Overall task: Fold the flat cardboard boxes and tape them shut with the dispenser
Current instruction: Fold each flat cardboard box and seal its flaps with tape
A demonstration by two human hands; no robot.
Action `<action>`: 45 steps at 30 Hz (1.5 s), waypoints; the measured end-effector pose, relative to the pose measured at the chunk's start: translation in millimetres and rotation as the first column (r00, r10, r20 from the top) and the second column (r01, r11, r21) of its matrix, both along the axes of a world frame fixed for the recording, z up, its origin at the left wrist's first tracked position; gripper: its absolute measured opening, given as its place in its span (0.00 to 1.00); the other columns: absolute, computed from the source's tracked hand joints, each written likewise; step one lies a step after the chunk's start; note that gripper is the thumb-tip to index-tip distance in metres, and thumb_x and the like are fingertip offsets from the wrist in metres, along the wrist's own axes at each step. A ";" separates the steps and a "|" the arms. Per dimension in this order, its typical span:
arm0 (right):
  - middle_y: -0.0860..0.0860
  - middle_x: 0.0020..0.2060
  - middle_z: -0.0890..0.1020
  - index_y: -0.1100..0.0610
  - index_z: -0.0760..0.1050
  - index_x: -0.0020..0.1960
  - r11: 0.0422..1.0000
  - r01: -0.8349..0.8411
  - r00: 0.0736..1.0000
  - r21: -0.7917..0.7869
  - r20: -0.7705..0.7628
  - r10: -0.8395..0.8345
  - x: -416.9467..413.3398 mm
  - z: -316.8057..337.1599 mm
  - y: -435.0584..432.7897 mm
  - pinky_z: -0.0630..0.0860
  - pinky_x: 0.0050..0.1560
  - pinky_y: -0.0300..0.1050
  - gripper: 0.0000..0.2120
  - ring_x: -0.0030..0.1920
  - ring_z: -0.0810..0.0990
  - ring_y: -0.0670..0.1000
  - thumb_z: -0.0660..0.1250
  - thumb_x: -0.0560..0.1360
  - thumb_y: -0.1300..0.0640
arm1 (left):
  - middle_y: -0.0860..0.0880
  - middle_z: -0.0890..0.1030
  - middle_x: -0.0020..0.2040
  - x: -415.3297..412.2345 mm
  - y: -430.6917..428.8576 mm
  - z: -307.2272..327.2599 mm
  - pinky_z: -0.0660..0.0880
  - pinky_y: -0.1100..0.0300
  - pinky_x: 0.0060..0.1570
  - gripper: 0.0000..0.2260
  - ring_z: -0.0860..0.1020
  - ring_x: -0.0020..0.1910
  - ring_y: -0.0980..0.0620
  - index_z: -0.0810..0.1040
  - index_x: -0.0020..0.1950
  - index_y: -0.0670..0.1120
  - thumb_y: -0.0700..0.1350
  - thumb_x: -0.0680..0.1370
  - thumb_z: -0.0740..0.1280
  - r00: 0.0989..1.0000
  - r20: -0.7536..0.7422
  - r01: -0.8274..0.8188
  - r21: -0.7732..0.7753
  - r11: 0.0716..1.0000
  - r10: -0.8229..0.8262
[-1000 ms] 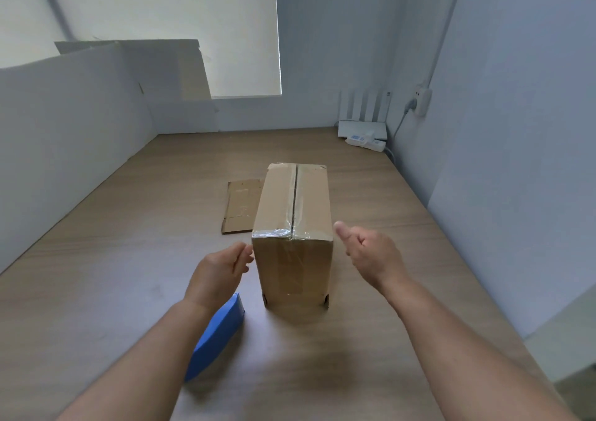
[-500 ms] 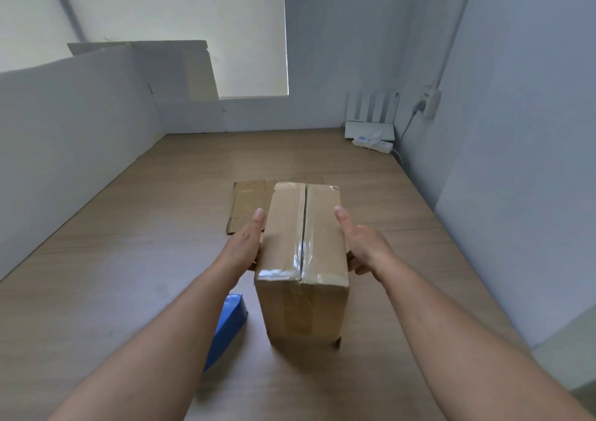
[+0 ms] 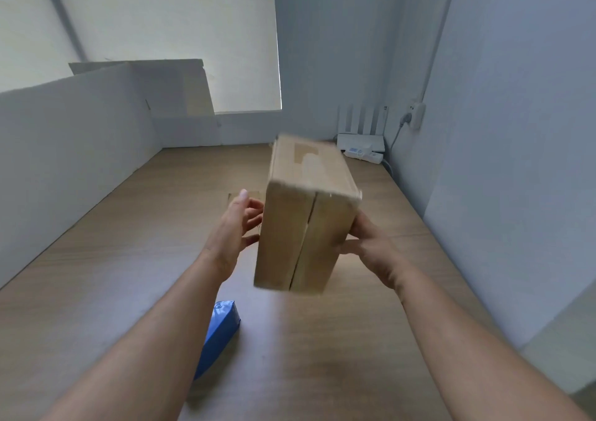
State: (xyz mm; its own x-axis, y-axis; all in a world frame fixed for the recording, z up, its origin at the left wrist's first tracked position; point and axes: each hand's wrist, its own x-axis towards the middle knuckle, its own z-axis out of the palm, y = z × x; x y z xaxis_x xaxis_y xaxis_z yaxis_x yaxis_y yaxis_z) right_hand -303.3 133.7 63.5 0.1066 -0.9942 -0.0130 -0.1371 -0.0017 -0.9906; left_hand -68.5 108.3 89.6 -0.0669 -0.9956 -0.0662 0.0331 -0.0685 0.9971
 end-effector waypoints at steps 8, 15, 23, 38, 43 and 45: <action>0.55 0.44 0.84 0.59 0.78 0.51 0.972 0.153 0.988 0.180 -0.061 -0.144 1.9 -9.7 13.1 0.79 0.53 0.60 0.13 0.48 0.82 0.55 0.56 0.80 0.58 | 0.43 0.78 0.60 5.3 27.8 -12.1 0.77 0.47 0.54 0.40 0.77 0.59 0.44 0.68 0.69 0.51 0.75 0.66 0.47 0.996 0.084 -0.007 0.207 0.978 -0.011; 0.53 0.50 0.83 0.55 0.78 0.58 0.928 0.125 0.989 0.351 -0.120 -0.088 16.8 -21.2 22.6 0.79 0.48 0.52 0.33 0.50 0.81 0.53 0.53 0.74 0.30 | 0.49 0.77 0.63 4.9 49.3 -37.0 0.73 0.47 0.62 0.40 0.75 0.63 0.49 0.73 0.67 0.55 0.79 0.66 0.51 0.951 0.281 0.039 0.313 0.949 -0.132; 0.57 0.45 0.80 0.60 0.75 0.47 0.971 0.174 0.966 0.164 -0.222 -0.135 35.9 -20.1 48.8 0.79 0.49 0.53 0.11 0.48 0.79 0.55 0.63 0.78 0.51 | 0.46 0.75 0.67 11.3 61.9 -48.6 0.80 0.51 0.51 0.27 0.75 0.63 0.47 0.67 0.73 0.49 0.58 0.77 0.65 0.943 0.325 -0.010 0.251 0.968 -0.075; 0.52 0.25 0.68 0.57 0.63 0.28 0.896 0.362 0.713 -0.258 -0.543 -0.445 37.1 17.9 99.6 0.62 0.30 0.47 0.18 0.30 0.66 0.53 0.59 0.75 0.55 | 0.43 0.78 0.53 -8.8 132.6 -17.7 0.81 0.46 0.49 0.17 0.77 0.56 0.45 0.74 0.57 0.43 0.52 0.84 0.52 0.953 0.266 -0.182 0.127 0.975 0.143; 0.54 0.28 0.76 0.59 0.72 0.32 0.917 0.261 0.784 -0.302 -0.488 -0.384 21.4 33.7 124.5 0.67 0.34 0.46 0.13 0.34 0.73 0.56 0.60 0.72 0.52 | 0.42 0.80 0.54 -24.3 182.2 -3.1 0.81 0.56 0.40 0.15 0.79 0.54 0.43 0.76 0.53 0.45 0.52 0.84 0.53 0.926 0.216 -0.331 0.072 0.941 0.309; 0.54 0.25 0.69 0.60 0.67 0.30 0.906 0.214 0.799 -0.367 -0.467 -0.378 16.8 38.1 141.8 0.64 0.31 0.46 0.15 0.31 0.67 0.56 0.59 0.72 0.54 | 0.43 0.80 0.48 -33.7 208.5 -0.3 0.77 0.63 0.33 0.14 0.79 0.49 0.45 0.76 0.46 0.47 0.50 0.83 0.54 0.898 0.200 -0.407 0.040 0.912 0.392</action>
State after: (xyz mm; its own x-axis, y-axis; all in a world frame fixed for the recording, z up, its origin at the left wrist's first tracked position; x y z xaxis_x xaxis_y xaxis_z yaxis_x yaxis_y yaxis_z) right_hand -286.4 275.5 101.6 -0.1345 -0.9431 0.3041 -0.6664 -0.1411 -0.7321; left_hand -102.2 316.8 89.2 0.3563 -0.9268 -0.1185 -0.1088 -0.1672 0.9799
